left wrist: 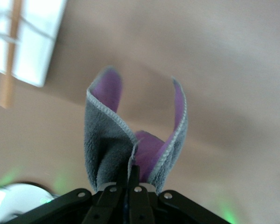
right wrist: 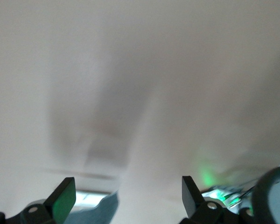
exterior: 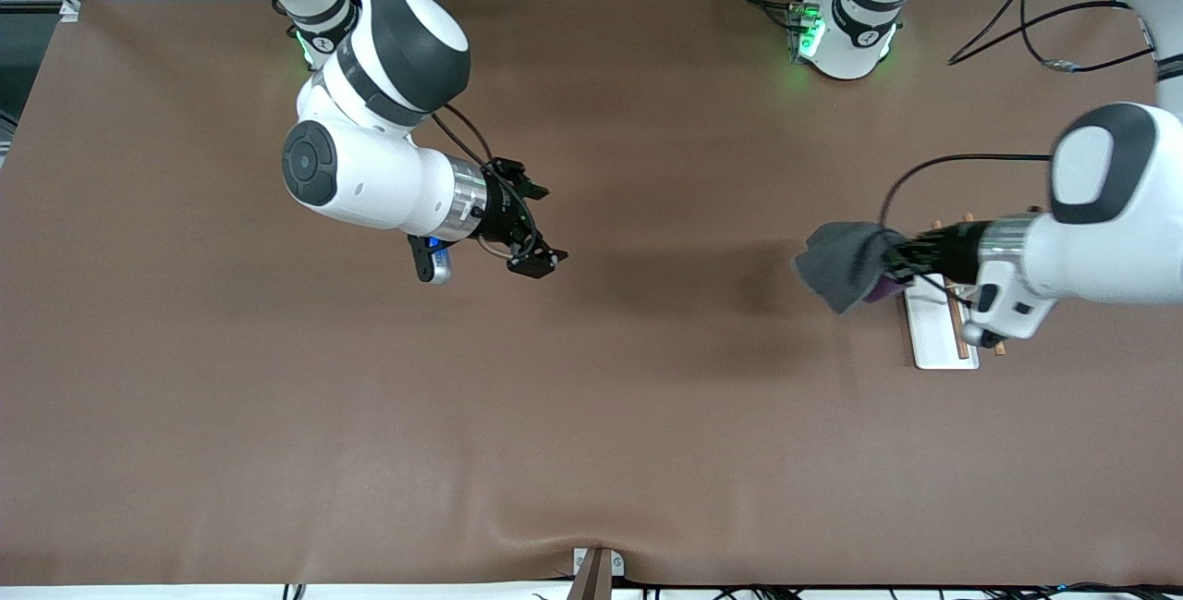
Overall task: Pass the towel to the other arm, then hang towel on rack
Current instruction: 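Carry the towel to the dowel rack while the right gripper withdraws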
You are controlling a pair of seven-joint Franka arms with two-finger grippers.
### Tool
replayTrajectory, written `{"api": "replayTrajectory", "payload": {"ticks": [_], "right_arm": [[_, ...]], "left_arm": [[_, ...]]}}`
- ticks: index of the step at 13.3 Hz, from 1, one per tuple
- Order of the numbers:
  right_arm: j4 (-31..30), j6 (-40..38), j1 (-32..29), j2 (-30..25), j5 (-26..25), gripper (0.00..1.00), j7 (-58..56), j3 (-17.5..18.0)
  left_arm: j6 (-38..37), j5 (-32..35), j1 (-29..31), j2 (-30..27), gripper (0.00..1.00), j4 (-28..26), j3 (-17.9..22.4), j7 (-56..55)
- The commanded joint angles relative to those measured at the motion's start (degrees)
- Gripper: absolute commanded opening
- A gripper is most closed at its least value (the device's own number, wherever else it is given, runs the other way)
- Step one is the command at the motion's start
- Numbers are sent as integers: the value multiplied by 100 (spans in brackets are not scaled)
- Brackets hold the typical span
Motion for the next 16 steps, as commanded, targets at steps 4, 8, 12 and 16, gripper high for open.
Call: {"api": "replayTrajectory", "payload": {"ticks": [4,8,12,16], "right_arm": [[198,-1585,-883,-645,-859,100,-2580,-23],[172,-2192,-1365,-909,-1494,100,-3637,-14],[136,-2570,-1550,-1120,-2471,100,-4928,-32],[119,-2799,-2367,-1314,-2471,100,-6405,-23]], "left_arm": [[-112,1095,753,216,0,40,-72,1697],[-95,1333,948,137,0,110,-63,2228],[264,1404,1254,303,0,110,-36,2833],[582,1448,1580,664,0,93,-45,3529]]}}
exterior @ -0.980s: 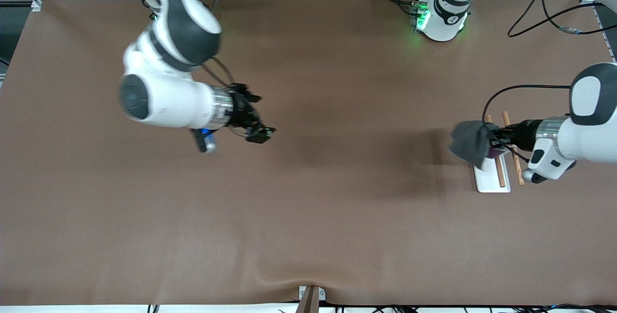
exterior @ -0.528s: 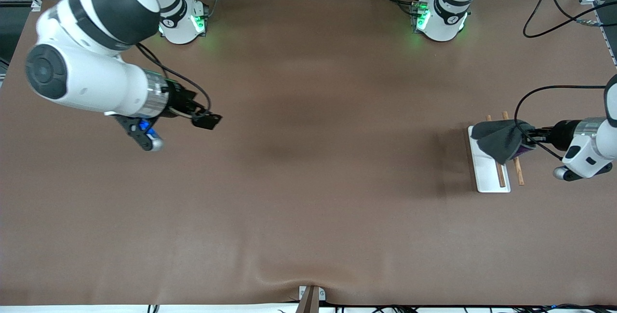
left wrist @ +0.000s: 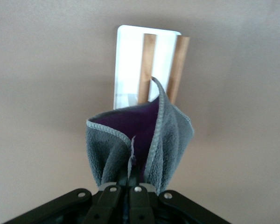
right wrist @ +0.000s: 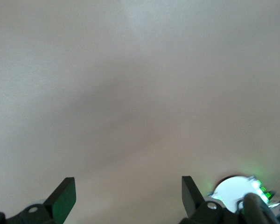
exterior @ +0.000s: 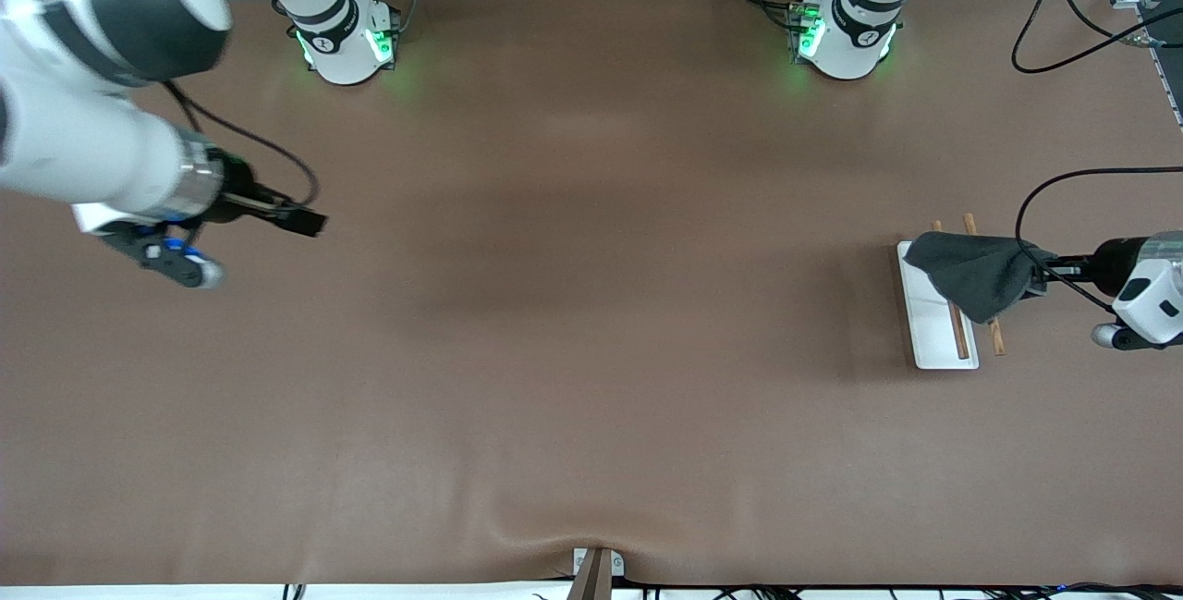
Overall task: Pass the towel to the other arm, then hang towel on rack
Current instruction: 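Carry the towel to the dowel rack while the right gripper withdraws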
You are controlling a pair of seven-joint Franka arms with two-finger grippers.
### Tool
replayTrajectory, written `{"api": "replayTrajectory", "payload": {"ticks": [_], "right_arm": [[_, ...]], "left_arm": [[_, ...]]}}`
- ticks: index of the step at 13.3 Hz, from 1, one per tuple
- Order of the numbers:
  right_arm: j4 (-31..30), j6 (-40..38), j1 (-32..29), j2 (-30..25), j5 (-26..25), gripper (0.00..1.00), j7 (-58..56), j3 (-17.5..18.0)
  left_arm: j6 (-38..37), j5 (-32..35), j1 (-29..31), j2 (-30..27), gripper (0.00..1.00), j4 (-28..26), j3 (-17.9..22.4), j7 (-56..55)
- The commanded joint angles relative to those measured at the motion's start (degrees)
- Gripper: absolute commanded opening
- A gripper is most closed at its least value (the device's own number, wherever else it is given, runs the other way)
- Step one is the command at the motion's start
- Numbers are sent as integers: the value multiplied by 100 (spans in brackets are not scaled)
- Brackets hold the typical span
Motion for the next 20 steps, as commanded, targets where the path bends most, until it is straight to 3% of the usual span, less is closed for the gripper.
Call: {"api": "replayTrajectory", "payload": {"ticks": [1,4,9,10,11,12,15,18,20], "right_arm": [[-138,-173,-506,-246,-93,100,-825,96],[-374,-183,-665,-597,-549,100,-1572,96],[-1006,-69,-1077,-1361,-682,100,-2257,96],[-1121,-60,-1209,-1485,-682,100,-2451,96],[-1322,-34,-1245,-1668,-682,100,-2549,96],[-1637,106,-1246,-1879,-682,100,-2550,96],[-2850,948,-1228,-2688,-682,100,-2559,96],[-2810,1091,-1254,-2646,-690,100,-2925,88],[-2311,978,-1281,-2288,-691,100,-3365,88]], "left_arm": [[107,62,156,232,0,15,-69,226],[178,44,139,338,0,6,-78,261],[230,44,77,443,0,24,-131,173],[317,44,77,505,20,15,-131,173],[362,44,77,566,63,15,-131,165],[379,44,77,576,100,24,-131,191],[362,44,68,444,100,32,-174,200],[336,53,51,216,100,41,-262,165],[309,53,59,-21,100,41,-350,165]]}}
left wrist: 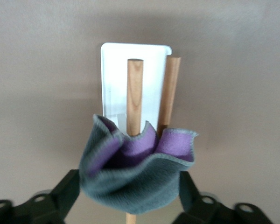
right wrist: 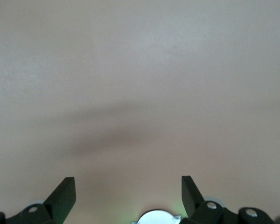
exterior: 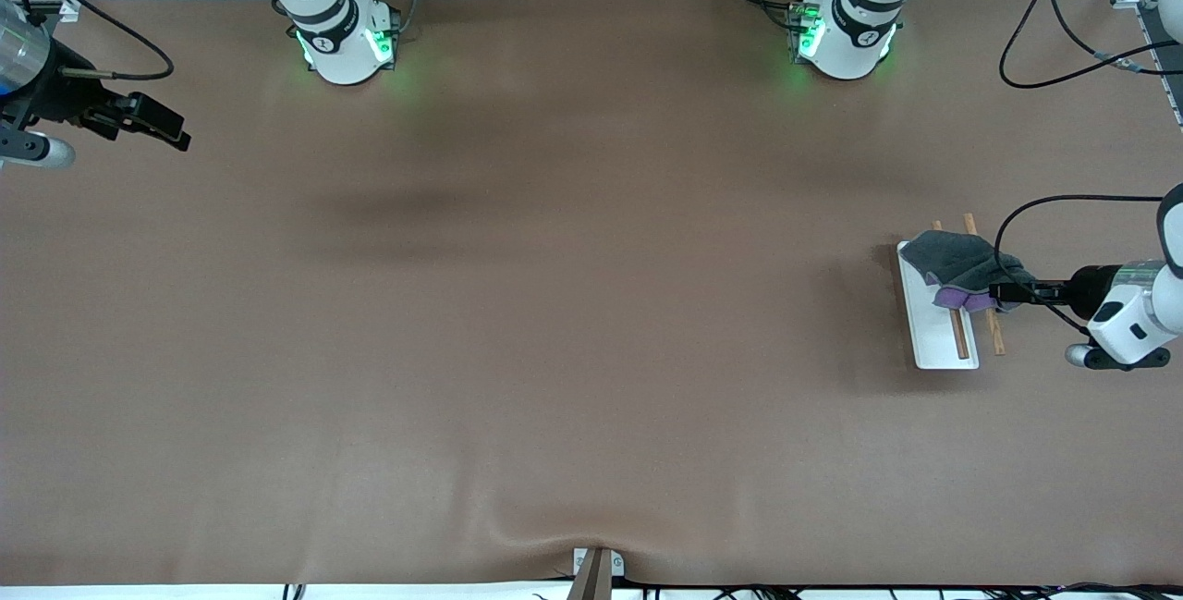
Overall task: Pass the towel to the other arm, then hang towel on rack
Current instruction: 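Lower the towel over the wooden dowels and open the left gripper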
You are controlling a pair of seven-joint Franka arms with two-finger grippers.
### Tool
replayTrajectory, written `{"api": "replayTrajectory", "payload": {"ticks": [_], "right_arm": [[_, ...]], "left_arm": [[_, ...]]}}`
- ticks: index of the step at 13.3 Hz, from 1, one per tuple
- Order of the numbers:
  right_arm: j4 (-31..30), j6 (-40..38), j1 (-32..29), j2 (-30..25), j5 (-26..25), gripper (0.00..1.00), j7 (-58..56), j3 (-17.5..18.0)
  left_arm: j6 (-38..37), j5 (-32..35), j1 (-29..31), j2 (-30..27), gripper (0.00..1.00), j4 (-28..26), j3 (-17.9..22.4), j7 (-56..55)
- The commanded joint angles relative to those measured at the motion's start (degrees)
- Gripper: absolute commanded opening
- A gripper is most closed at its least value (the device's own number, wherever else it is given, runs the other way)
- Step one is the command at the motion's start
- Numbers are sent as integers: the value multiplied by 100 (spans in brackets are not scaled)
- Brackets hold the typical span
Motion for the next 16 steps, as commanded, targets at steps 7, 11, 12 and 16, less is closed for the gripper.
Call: {"api": "replayTrajectory", "payload": {"ticks": [7,11,12,16], "right_arm": [[1485,-655,-13,718,-340,100,-250,107],[1722,-717,268,779,-419,100,-250,98],[1775,-726,251,797,-375,100,-241,98],[1881,-717,242,815,-348,100,-241,89]], "left_arm": [[-749,123,-8,-849,100,278,-634,-606],[-811,123,-8,-1332,100,296,-915,-765],[-811,132,-8,-1394,100,296,-994,-731],[-1013,351,-8,-1587,100,595,-1293,-642]]}}
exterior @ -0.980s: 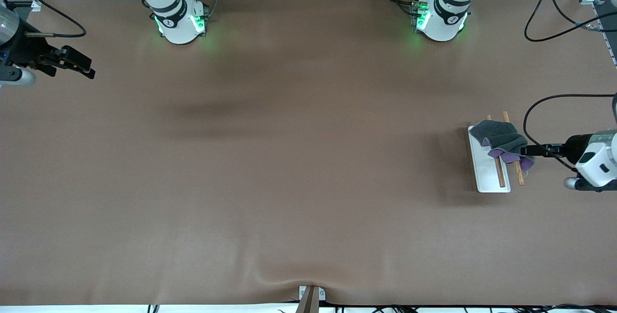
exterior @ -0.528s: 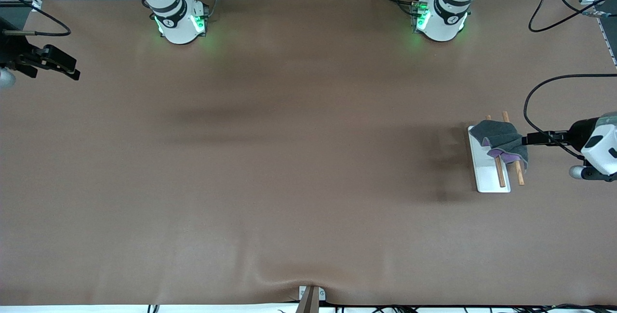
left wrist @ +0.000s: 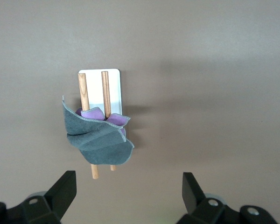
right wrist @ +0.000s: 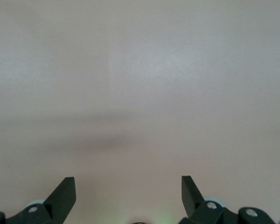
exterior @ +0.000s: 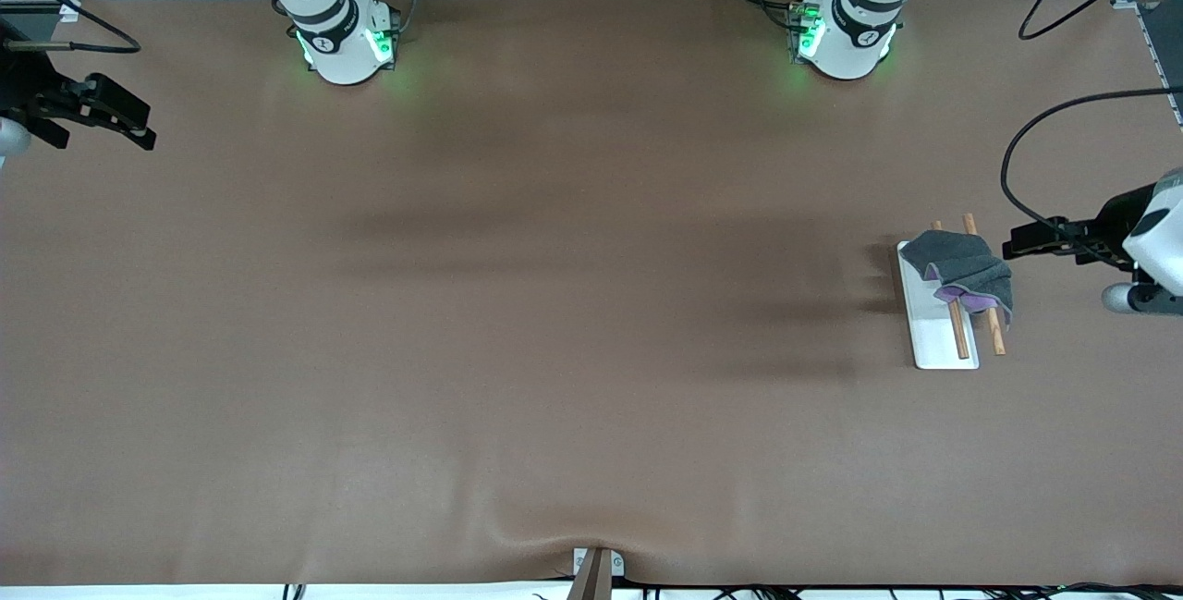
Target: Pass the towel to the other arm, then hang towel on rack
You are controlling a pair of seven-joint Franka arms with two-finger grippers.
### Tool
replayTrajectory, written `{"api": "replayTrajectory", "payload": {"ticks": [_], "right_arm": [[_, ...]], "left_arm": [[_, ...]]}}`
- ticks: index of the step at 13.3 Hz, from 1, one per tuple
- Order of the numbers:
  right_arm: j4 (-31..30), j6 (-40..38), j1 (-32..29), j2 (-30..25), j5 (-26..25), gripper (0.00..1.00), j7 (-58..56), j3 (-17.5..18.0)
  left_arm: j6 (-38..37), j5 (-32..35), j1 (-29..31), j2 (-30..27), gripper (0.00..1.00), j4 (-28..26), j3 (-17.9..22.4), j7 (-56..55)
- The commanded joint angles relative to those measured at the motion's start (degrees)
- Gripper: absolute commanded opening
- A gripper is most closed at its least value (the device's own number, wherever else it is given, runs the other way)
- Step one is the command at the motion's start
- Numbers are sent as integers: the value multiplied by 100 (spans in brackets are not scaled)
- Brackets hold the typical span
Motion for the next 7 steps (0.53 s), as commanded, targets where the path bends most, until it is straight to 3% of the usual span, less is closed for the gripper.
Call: {"api": "replayTrajectory", "payload": {"ticks": [1,7], "right_arm": [[245,-121,-8,138,-99,100,34,-2],[518,-138,9,305,-143,100,42,-11]], "left_arm": [[-193,321,24,-238,100,133,-328,42],[-492,286,41,-801,100,72,-453,-11]]}}
